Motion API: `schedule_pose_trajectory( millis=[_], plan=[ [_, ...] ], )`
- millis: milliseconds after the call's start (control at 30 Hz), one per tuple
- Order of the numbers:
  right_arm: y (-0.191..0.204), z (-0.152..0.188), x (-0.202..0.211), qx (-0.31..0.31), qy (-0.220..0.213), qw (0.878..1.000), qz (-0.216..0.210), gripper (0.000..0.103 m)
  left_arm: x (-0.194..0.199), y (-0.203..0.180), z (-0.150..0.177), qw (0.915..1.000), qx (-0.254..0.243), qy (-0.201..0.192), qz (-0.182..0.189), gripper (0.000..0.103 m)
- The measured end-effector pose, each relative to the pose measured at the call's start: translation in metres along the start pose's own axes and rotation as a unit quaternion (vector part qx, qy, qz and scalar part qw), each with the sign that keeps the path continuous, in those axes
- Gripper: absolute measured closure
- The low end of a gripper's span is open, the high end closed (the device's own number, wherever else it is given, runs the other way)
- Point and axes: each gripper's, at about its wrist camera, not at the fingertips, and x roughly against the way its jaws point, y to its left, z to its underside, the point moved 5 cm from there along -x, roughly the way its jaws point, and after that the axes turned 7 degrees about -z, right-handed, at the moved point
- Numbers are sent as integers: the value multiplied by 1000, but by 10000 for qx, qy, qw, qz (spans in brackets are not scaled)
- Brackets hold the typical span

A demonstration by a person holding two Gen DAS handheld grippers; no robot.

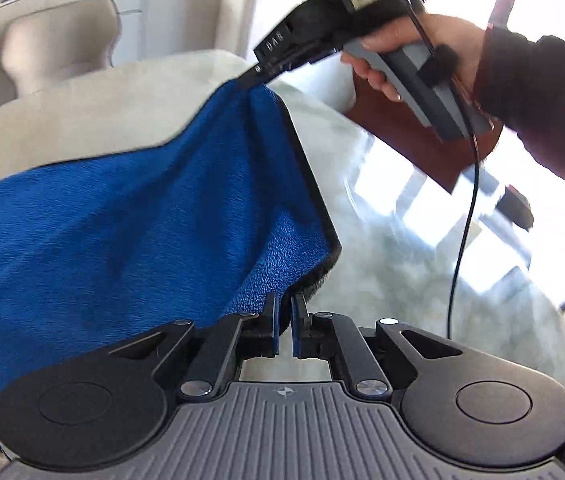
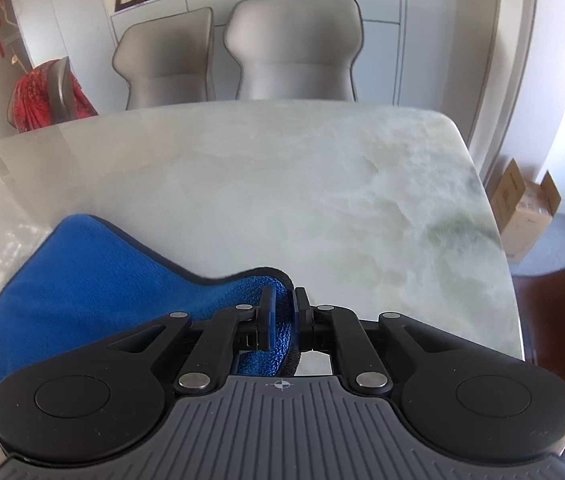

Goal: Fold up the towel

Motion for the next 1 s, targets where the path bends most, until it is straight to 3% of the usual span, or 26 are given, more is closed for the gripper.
schedule_pose_trajectory(
  millis=[167,333,567,667,700,767,833,1000],
  plan=[
    [37,-38,-5,458,72,9989,-84,95,44,16,3,9966,618,-537,107,98],
    [92,-69,-28,974,317,9943,-298,95,80,34,15,9906,1075,-842,-105,98],
    [174,-80,-84,1812,769,9798,-353,93,97,51,39,9876,1350,-723,-343,98],
    [186,-72,-92,2219,724,9723,-85,79,95,45,42,9905,1137,-664,-403,92],
    [185,-67,-87,2309,629,9710,-7,67,95,43,42,9912,1083,-647,-409,88],
    [177,-56,-69,2260,443,9731,-24,59,99,43,43,9914,1074,-638,-399,79],
    [165,-44,-51,2028,336,9786,-71,58,97,44,44,9918,1071,-571,-403,54],
    [97,16,-2,565,344,9978,59,56,85,52,42,9934,857,-509,-570,51]
  ],
)
